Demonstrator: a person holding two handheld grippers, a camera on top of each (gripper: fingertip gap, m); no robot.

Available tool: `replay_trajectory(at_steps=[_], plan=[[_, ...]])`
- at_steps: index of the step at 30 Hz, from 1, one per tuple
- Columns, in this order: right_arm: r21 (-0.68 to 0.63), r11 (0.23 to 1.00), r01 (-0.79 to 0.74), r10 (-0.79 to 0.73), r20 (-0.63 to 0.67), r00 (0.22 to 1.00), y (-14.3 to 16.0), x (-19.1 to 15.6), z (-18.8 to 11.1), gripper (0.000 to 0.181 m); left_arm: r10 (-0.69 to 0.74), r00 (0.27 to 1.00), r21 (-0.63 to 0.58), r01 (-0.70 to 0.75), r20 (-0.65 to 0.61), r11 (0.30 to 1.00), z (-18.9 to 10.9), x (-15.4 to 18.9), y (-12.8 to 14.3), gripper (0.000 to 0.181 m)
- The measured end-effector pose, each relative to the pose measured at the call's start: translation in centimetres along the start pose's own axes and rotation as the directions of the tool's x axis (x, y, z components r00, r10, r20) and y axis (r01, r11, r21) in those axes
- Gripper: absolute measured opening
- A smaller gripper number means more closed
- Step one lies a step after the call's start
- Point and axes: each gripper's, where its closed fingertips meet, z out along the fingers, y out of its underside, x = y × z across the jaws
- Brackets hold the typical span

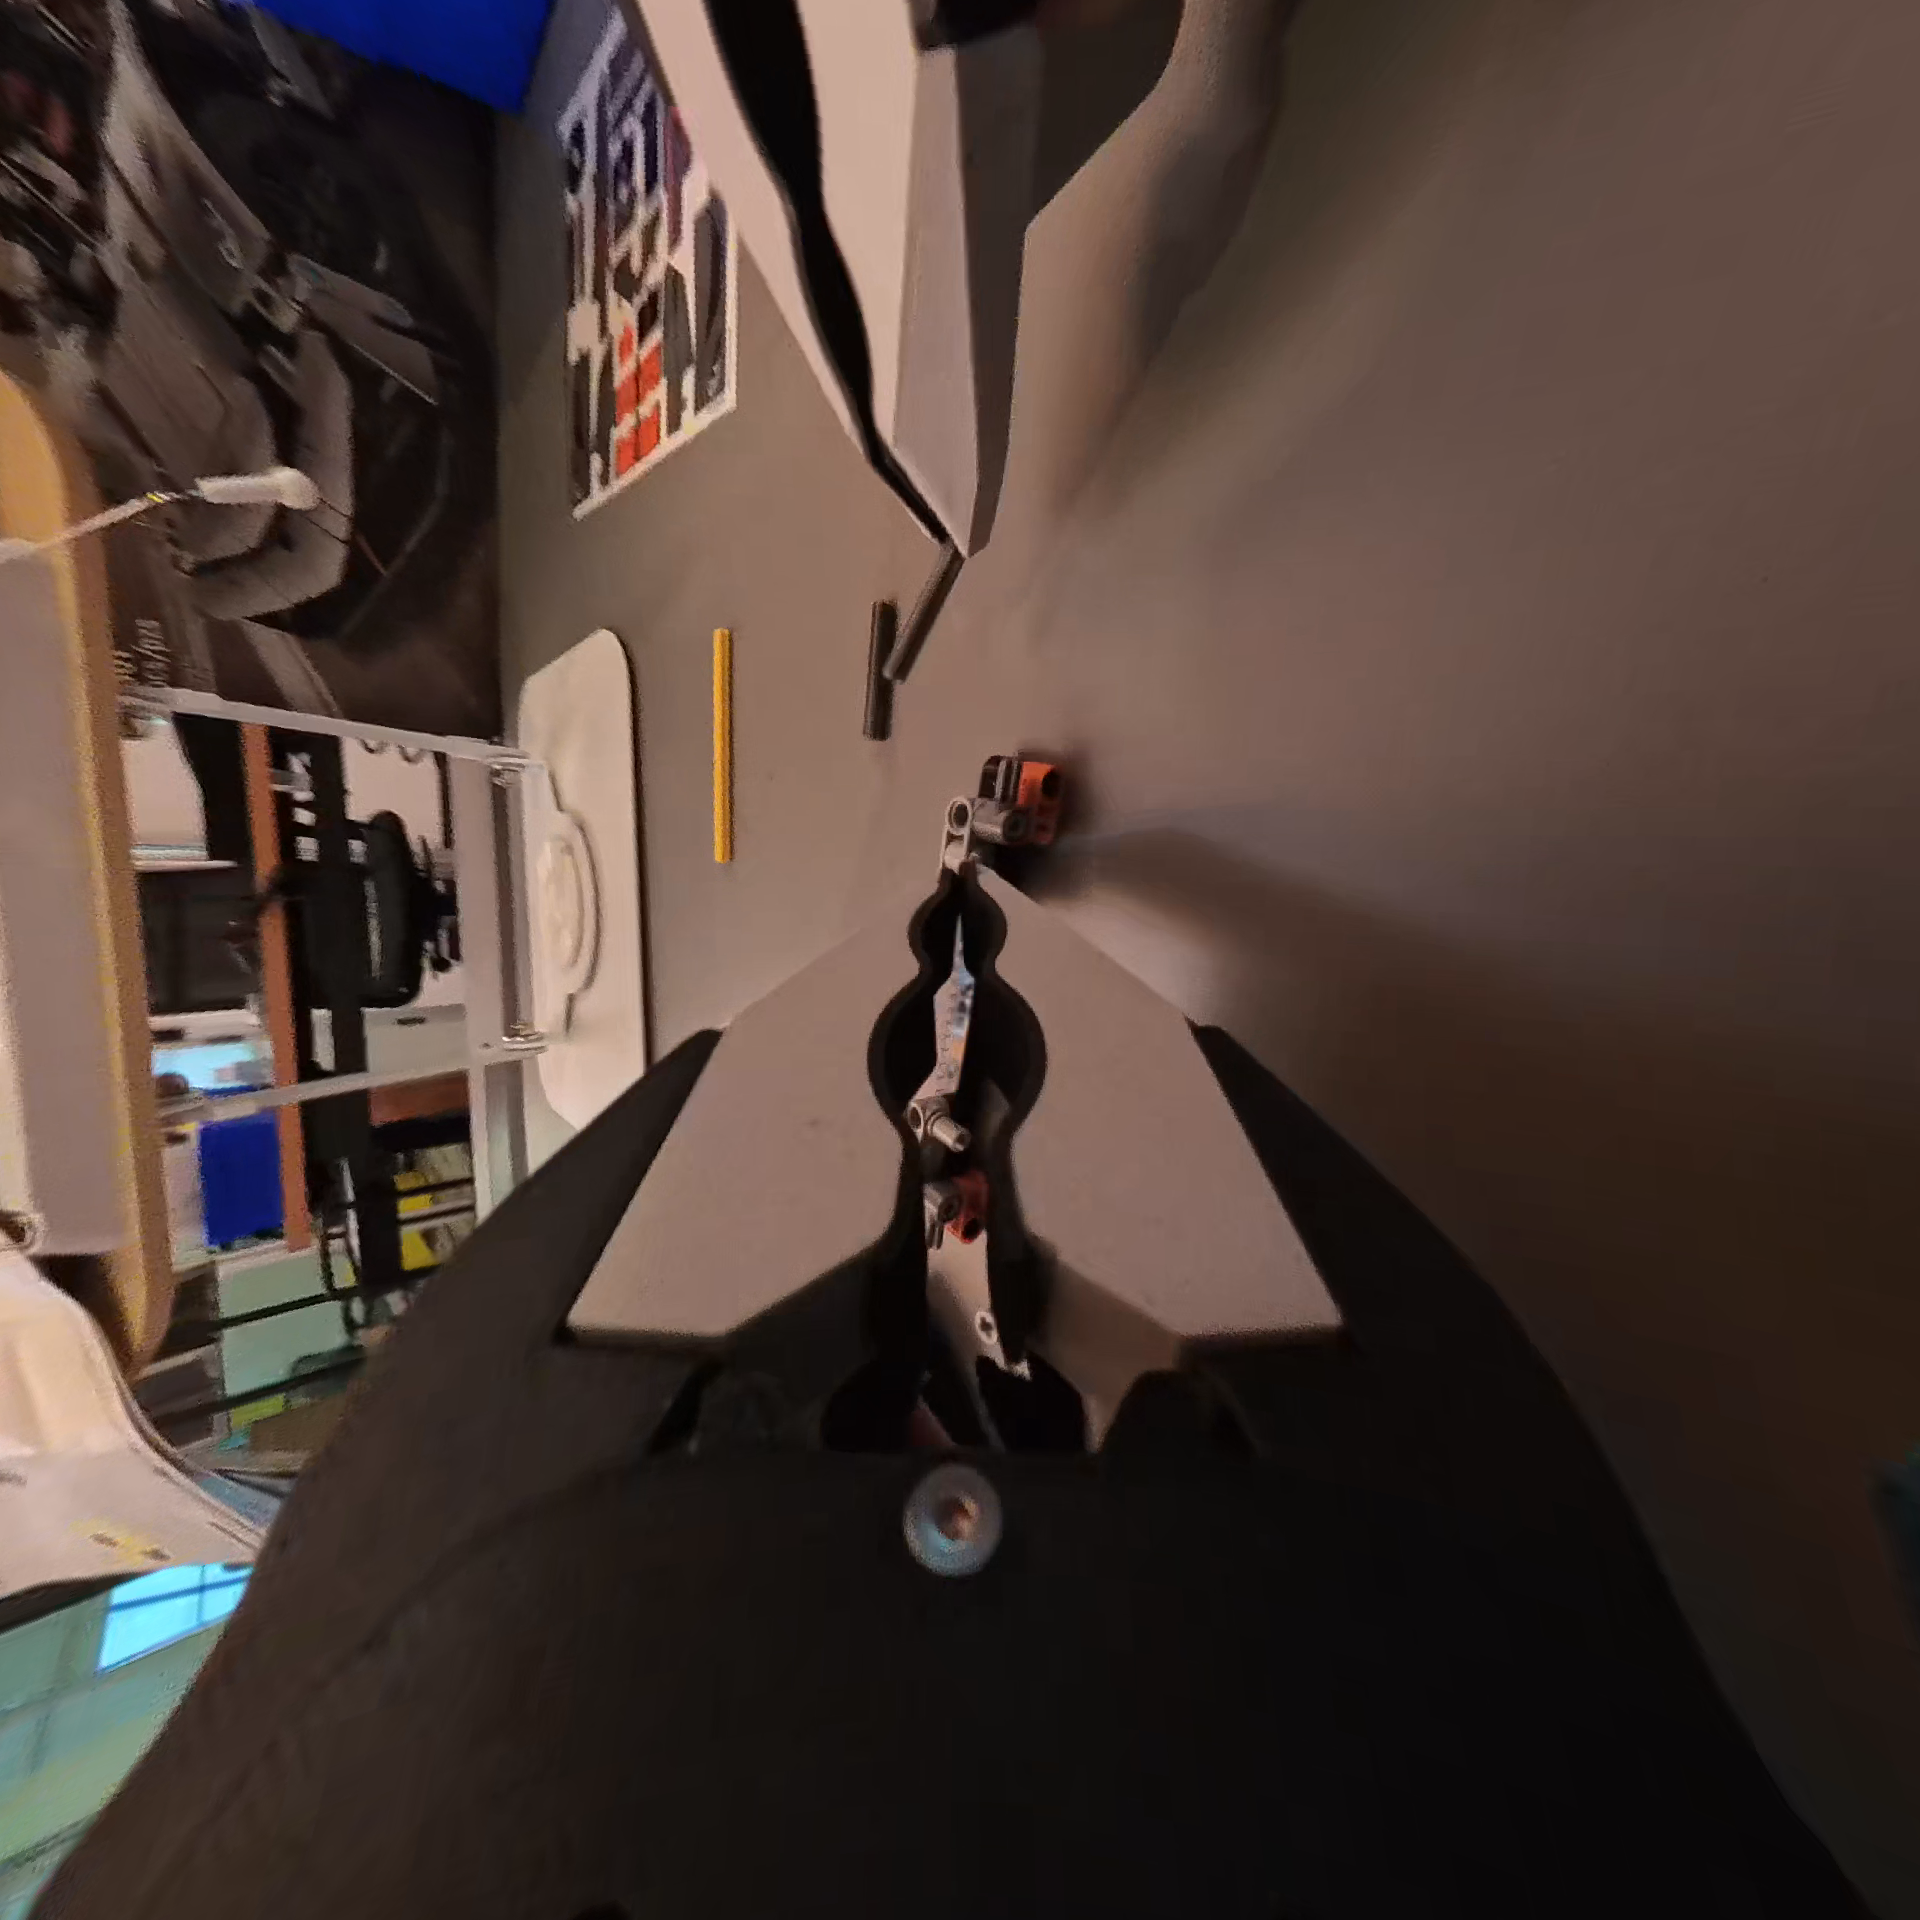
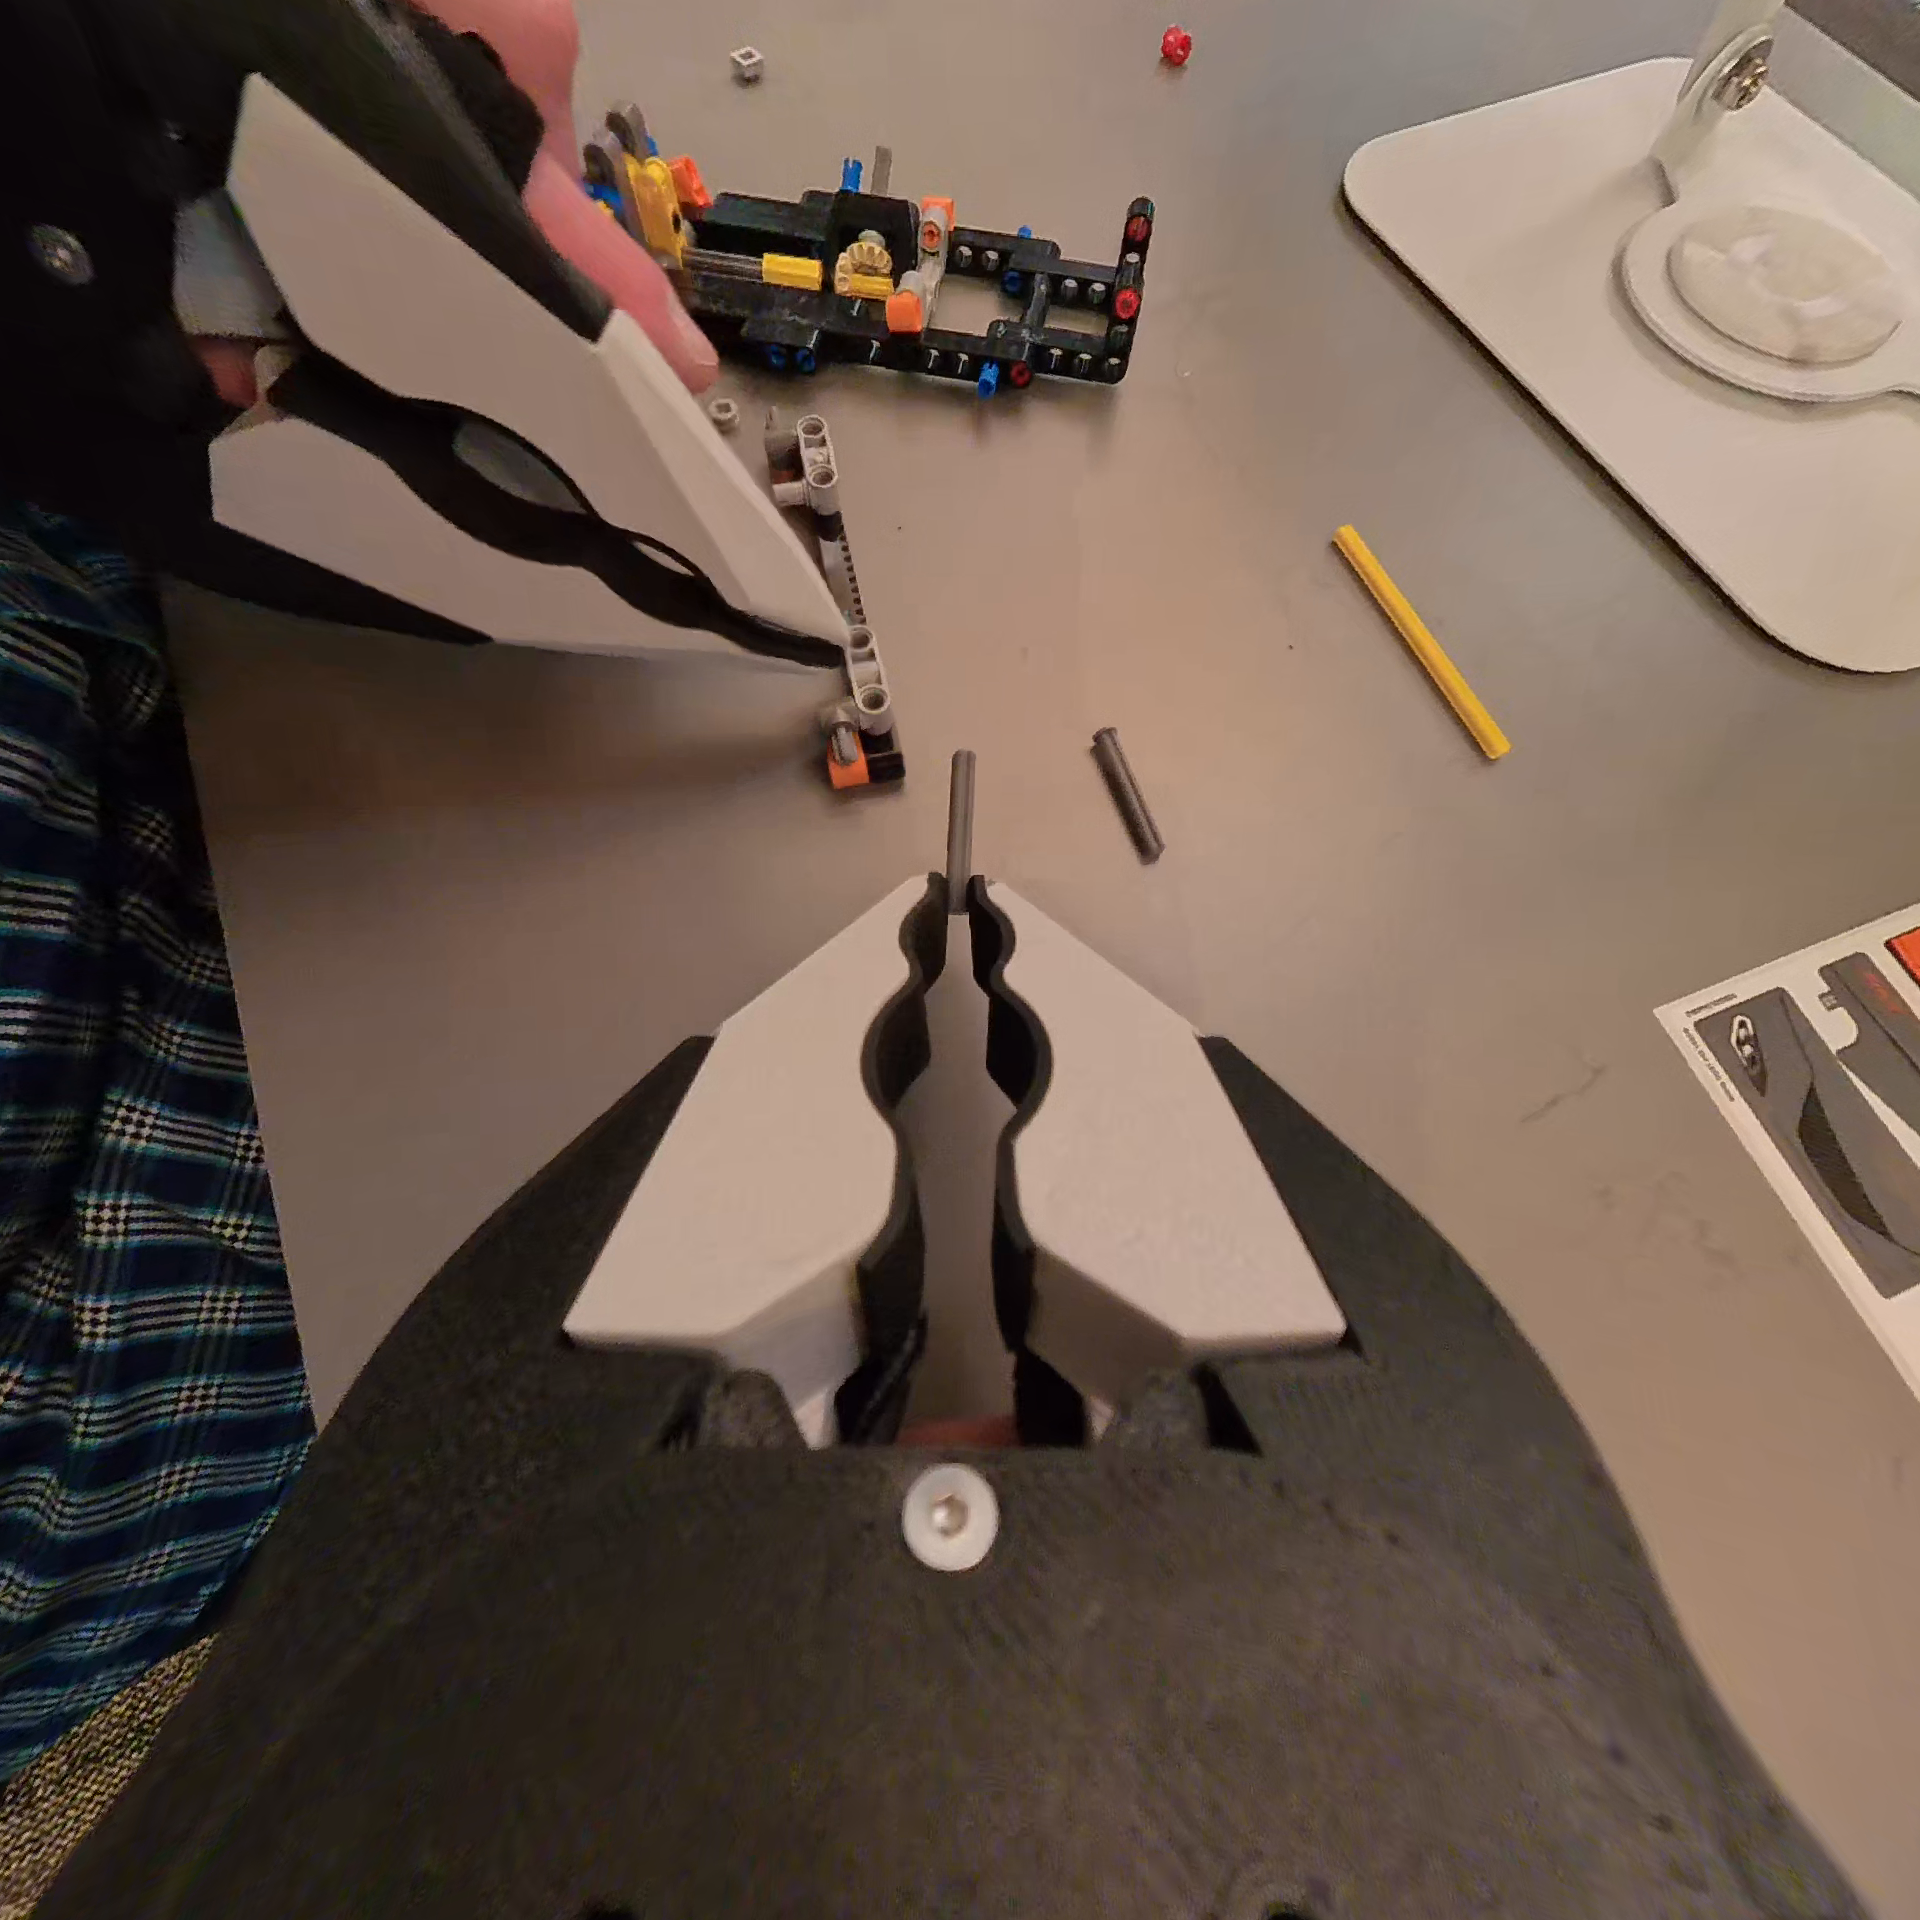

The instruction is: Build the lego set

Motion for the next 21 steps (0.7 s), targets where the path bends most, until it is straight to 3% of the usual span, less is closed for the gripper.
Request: replay_trajectory(at_steps=[1,21], plan=[[0.000,1.000,-0.001,0.001,-0.001,1.000,0.01,-0.02,-0.03,0.001,0.001,1.000,0.016,-0.001,0.006,1.000,-0.15,0.26,-0.18,0.000],[0.007,1.000,-0.002,0.002,-0.001,1.000,-0.04,-0.05,-0.07,0.001,-0.150,0.989,0.006,0.150,-0.012,0.989,-0.46,0.54,0.62,0.000]])
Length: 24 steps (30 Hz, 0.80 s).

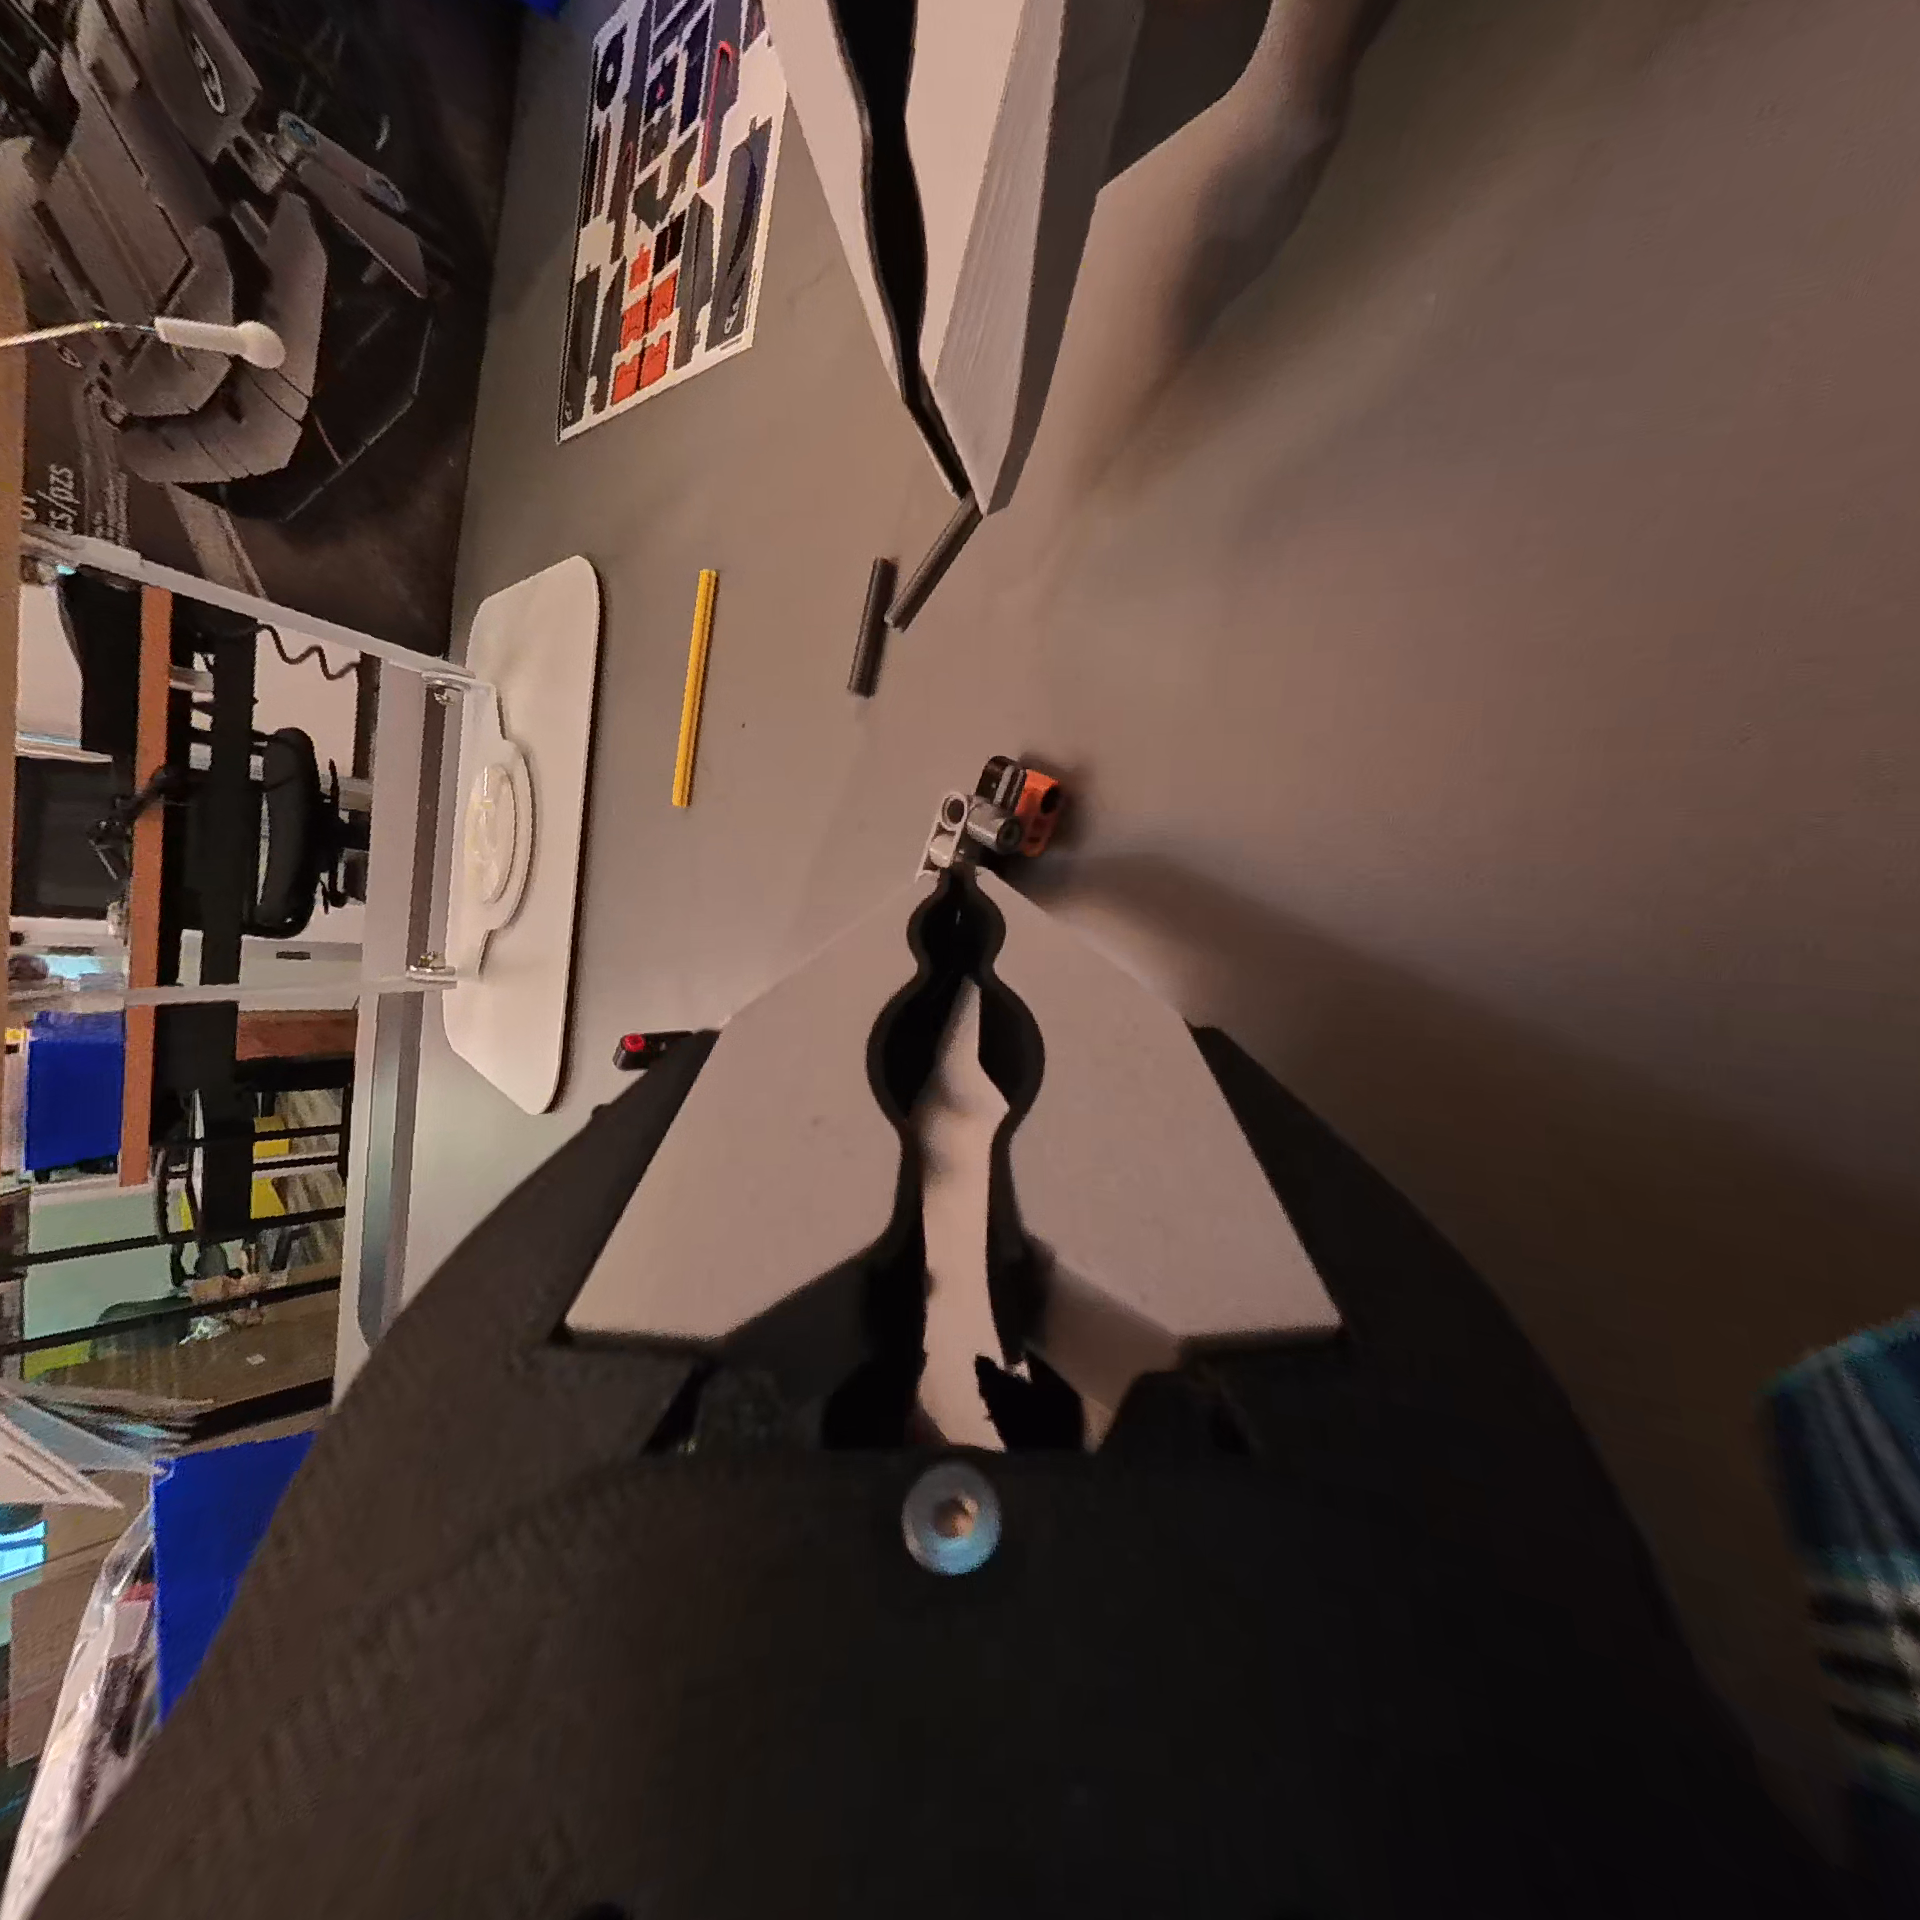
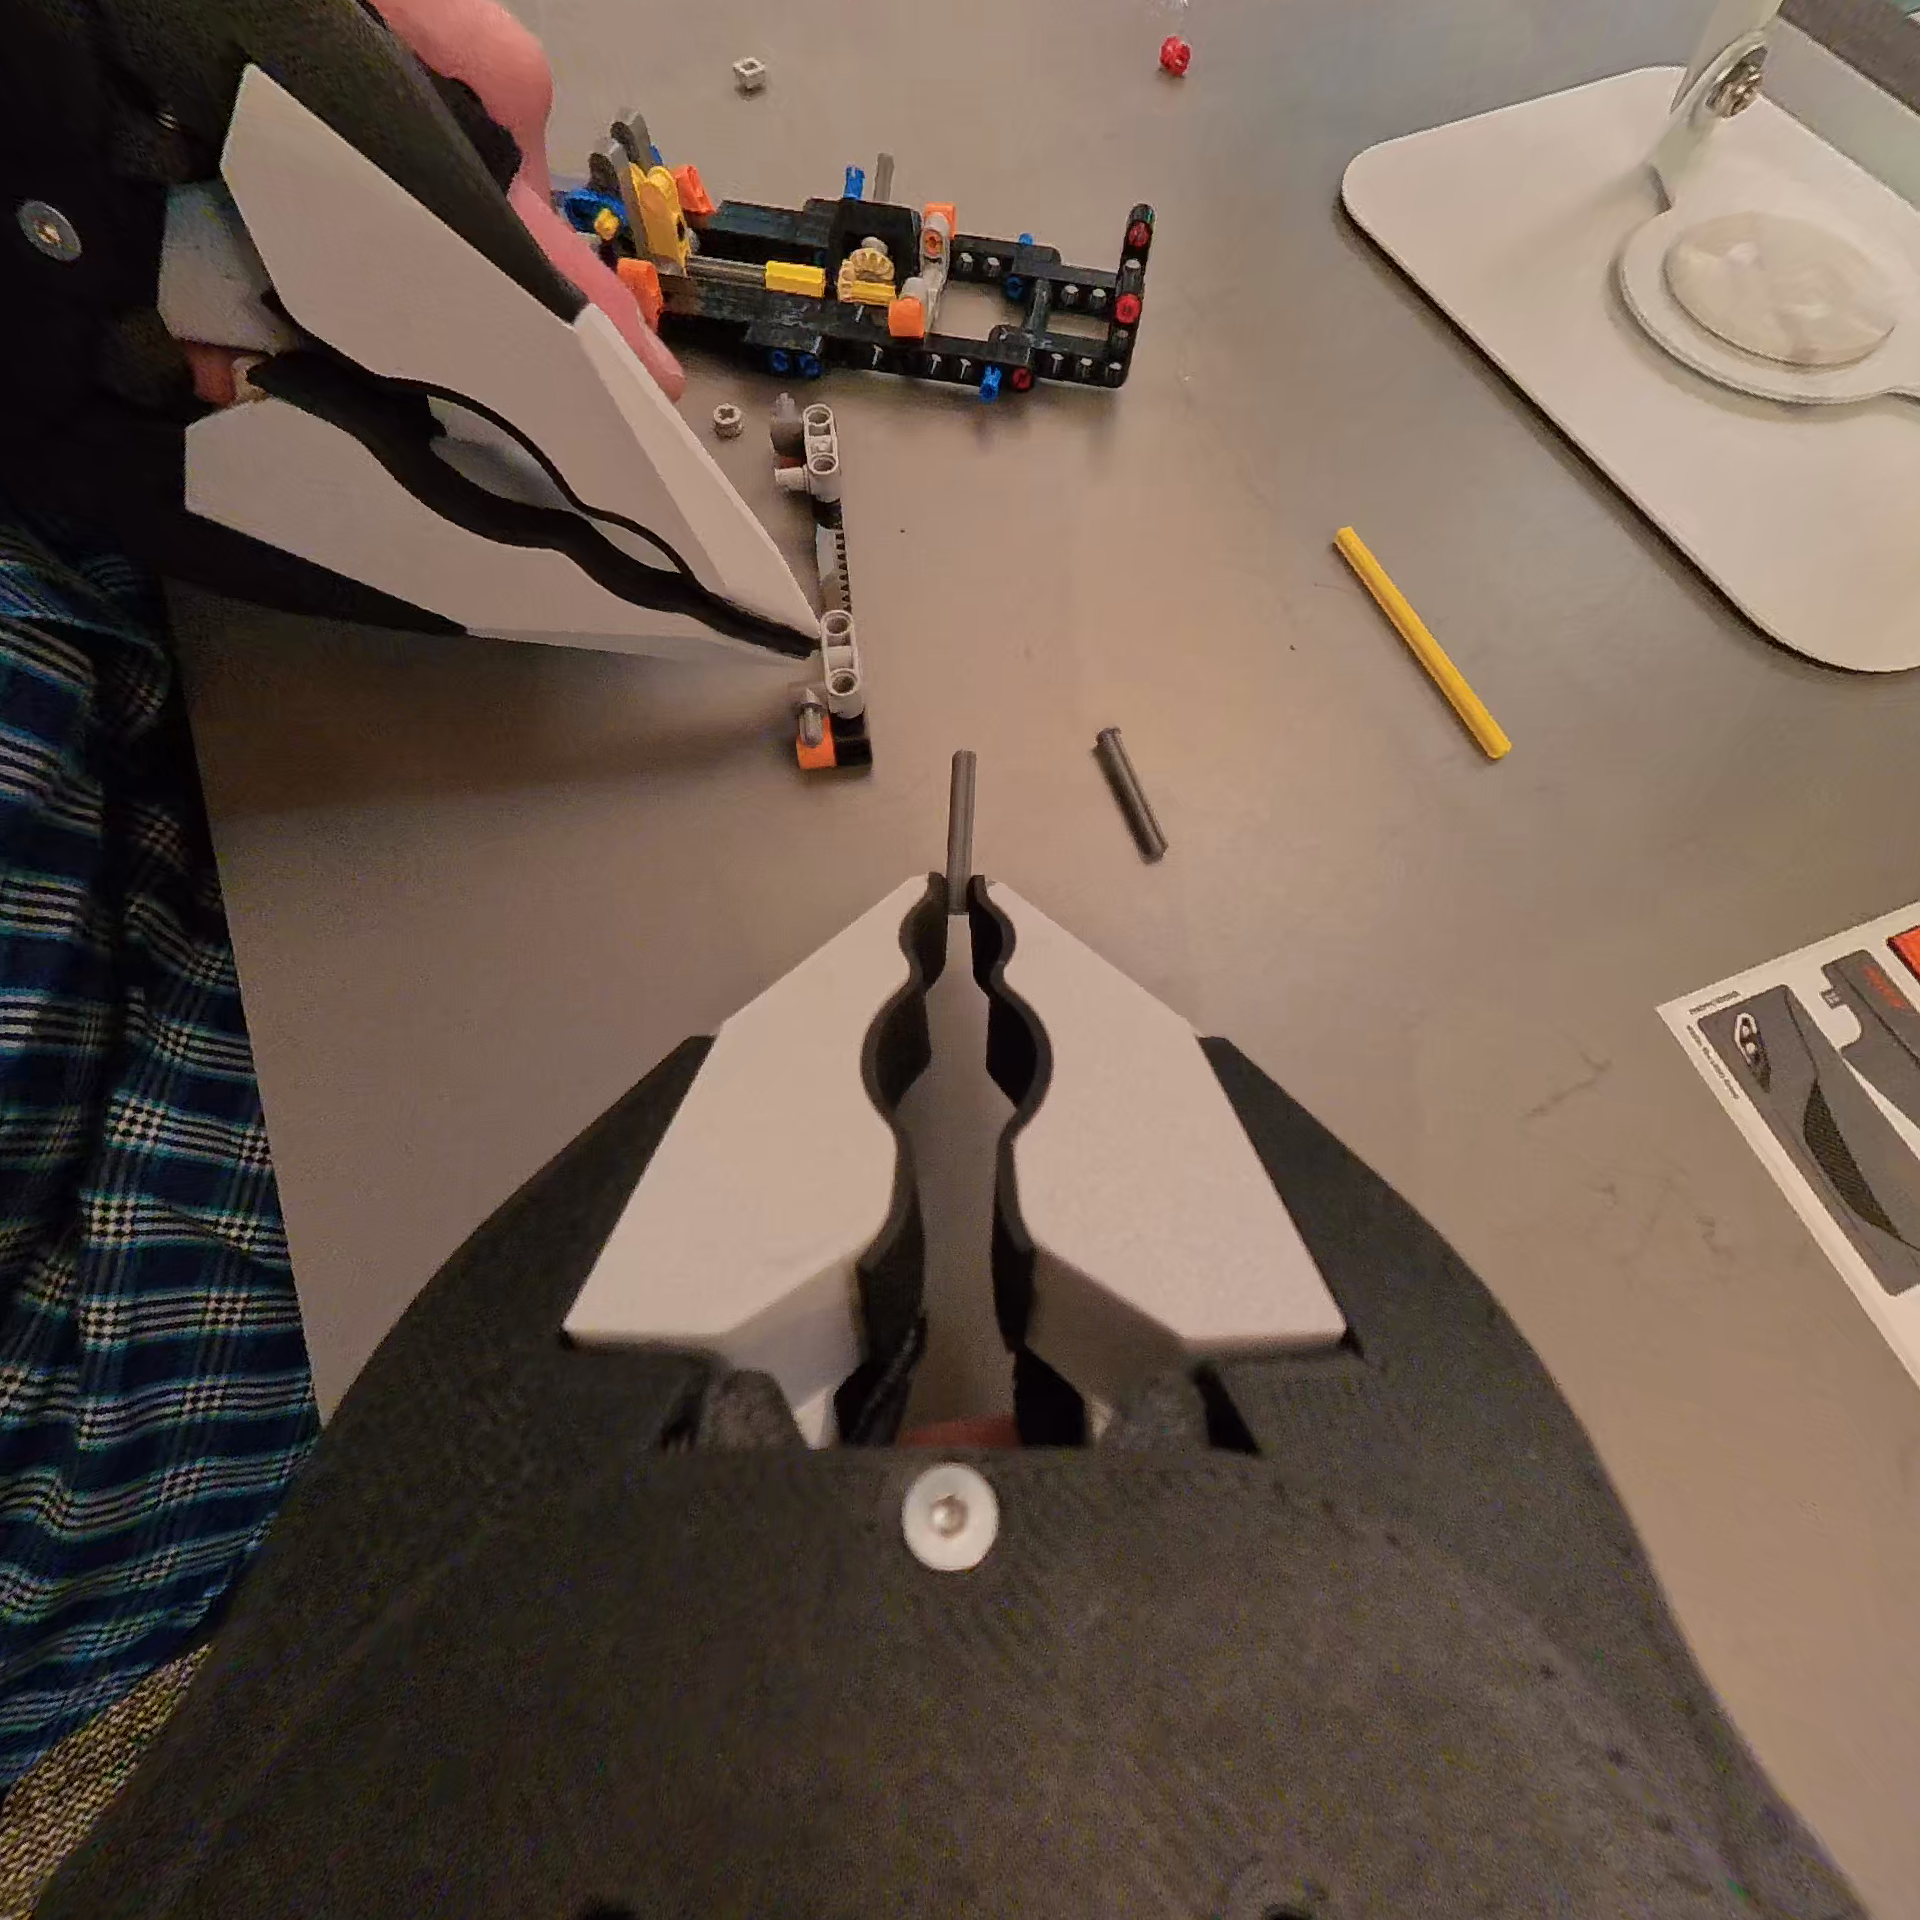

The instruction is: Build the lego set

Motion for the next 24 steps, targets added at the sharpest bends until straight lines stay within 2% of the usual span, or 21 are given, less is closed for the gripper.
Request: replay_trajectory(at_steps=[9,15,24], plan=[[0.011,0.998,0.056,-0.057,0.124,0.991,-1.4,-4.0,0.7,0.001,-0.042,0.999,0.008,0.042,0.017,0.999,-0.2,0.1,0.0,0.000],[-0.056,0.992,0.113,-0.107,0.098,0.989,-1.1,-4.6,2.9,0.001,-0.092,0.995,0.013,0.091,0.028,0.996,-0.4,0.1,0.3,0.000],[-0.109,0.986,0.124,-0.120,0.043,0.992,-0.5,-3.9,3.2,0.001,-0.135,0.991,0.033,0.135,0.011,0.990,-0.8,0.4,0.1,0.000]])
